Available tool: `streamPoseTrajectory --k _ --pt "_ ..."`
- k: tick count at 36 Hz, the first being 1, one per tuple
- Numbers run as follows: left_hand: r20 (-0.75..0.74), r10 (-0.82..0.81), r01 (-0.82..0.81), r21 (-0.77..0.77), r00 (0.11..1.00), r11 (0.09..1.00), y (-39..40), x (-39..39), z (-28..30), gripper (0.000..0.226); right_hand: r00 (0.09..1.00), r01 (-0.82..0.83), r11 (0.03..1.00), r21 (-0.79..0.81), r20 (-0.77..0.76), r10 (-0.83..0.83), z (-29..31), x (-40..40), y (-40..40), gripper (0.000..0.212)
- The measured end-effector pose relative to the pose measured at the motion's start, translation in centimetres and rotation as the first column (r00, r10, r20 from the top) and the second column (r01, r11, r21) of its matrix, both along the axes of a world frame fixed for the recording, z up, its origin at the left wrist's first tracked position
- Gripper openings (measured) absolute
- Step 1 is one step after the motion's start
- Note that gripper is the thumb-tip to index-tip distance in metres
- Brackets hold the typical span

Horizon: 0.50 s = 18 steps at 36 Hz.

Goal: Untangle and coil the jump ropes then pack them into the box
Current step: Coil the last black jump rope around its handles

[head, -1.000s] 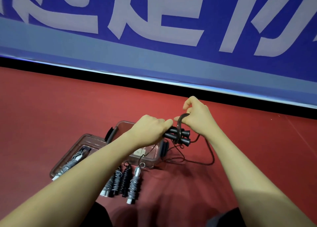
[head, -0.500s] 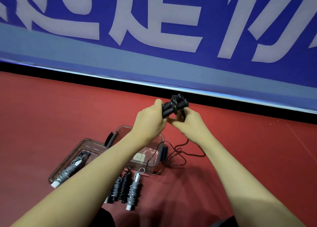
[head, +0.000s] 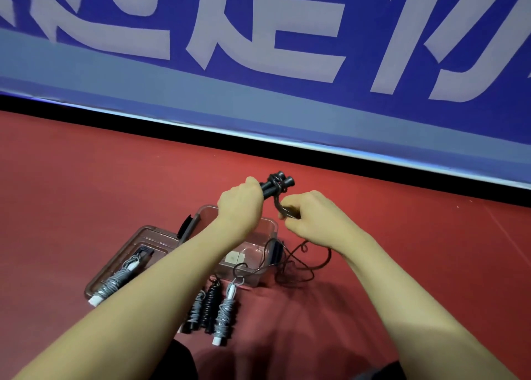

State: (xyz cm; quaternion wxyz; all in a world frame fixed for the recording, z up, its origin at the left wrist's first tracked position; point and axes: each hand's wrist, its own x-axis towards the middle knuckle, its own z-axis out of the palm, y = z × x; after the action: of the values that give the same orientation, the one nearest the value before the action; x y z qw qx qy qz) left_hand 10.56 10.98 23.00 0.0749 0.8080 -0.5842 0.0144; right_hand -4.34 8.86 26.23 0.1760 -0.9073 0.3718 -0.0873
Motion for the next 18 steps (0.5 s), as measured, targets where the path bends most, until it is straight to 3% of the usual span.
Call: streamPoseTrajectory --k 3,5,7,9,12,16,18 --pt "0.075 -0.061 0.058 0.038 0.995 0.998 0.1 0.3 -0.4 0.014 0.997 -0.016 0.971 -0.240 -0.080 -0.003 0.2 -0.1 0.1 0.025" --pt "0.134 -0.103 0.096 0.061 0.986 0.994 0.1 0.5 -0.6 0.014 0.998 0.051 0.957 -0.287 0.046 -0.039 0.0 -0.2 0.1 0.032" --pt "0.184 -0.177 0.161 0.097 0.967 0.982 0.2 0.4 -0.8 0.016 0.964 0.157 0.963 -0.218 0.244 -0.102 -0.4 0.1 0.2 0.035" --pt "0.232 -0.281 0.256 0.134 0.931 0.957 0.4 0.3 -0.9 0.017 0.923 0.253 0.959 -0.126 0.328 -0.200 -0.6 0.6 0.0 0.029" --pt "0.295 -0.408 0.377 0.158 0.864 0.913 0.6 0.2 -1.0 0.017 0.873 0.394 0.919 -0.029 0.325 -0.364 -0.8 0.6 -1.0 0.011" --pt "0.326 -0.489 0.461 0.164 0.809 0.872 0.9 0.2 -0.7 0.016 0.841 0.467 0.883 0.051 0.282 -0.461 -0.9 -0.2 -1.9 0.025" --pt "0.349 -0.522 0.530 0.083 0.778 0.844 1.0 0.6 -0.7 0.013 0.843 0.478 0.876 0.065 0.245 -0.478 -0.8 -0.5 -2.0 0.029"
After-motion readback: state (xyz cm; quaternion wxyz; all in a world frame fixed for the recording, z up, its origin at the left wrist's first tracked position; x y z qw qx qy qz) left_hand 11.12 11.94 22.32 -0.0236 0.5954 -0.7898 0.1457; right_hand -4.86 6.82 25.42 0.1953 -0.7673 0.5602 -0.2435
